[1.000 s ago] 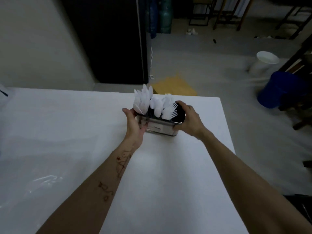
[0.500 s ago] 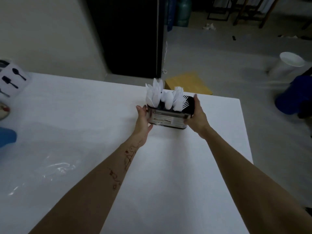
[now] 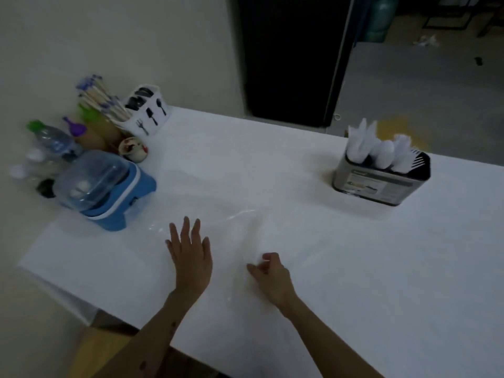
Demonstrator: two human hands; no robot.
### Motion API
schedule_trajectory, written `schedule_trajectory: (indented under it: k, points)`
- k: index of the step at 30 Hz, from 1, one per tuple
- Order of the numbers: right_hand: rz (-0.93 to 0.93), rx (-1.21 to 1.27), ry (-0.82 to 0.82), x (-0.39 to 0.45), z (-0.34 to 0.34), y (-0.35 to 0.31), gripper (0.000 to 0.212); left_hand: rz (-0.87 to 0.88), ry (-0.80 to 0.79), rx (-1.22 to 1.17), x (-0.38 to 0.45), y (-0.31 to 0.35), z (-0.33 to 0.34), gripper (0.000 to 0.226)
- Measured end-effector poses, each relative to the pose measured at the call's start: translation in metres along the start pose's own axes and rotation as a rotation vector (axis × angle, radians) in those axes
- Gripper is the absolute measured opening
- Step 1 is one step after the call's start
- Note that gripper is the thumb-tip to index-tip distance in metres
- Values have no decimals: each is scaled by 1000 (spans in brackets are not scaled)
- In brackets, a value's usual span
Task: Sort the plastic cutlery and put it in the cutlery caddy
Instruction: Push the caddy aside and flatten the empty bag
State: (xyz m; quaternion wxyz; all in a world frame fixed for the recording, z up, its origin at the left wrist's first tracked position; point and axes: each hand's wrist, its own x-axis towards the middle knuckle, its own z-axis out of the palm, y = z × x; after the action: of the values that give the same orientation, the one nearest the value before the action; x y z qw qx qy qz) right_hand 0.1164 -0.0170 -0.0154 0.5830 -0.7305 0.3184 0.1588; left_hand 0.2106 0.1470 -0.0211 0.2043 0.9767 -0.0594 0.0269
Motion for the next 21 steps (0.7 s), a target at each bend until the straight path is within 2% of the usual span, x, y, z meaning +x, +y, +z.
schedule_trajectory:
  k: [2, 4, 6, 8, 9, 11, 13, 15, 18, 21]
  points:
    - [93, 51, 96, 5, 31, -16, 54, -28, -166, 90, 6, -26, -7, 50]
    - [166, 99, 163, 11, 52, -27, 53, 60, -317, 44, 10, -35, -18, 48]
    - [194, 139, 210, 13, 62, -34, 37, 201, -394, 103, 10, -42, -16, 52]
    - [187, 148, 261, 14, 61, -32, 22, 187, -490, 166, 8, -44, -13, 49]
    - [172, 138, 297, 14, 55, -27, 21, 209, -477, 148, 6, -44, -11, 48]
    - [152, 76, 373, 13, 34, -7, 24, 370, -351, 179, 5, -32, -11, 45]
    - [174, -11, 449, 8, 1, 20, 28, 514, -284, 280, 7, -18, -10, 52]
    - [222, -98, 541, -16, -38, 35, 23, 623, -253, 364, 7, -5, -3, 59]
    - [217, -227, 675, -49, -84, 48, 16, 755, -436, 352, -10, 11, 21, 62]
    - [128, -331, 706, -72, -102, 43, 18, 692, -607, 379, -35, 21, 51, 63]
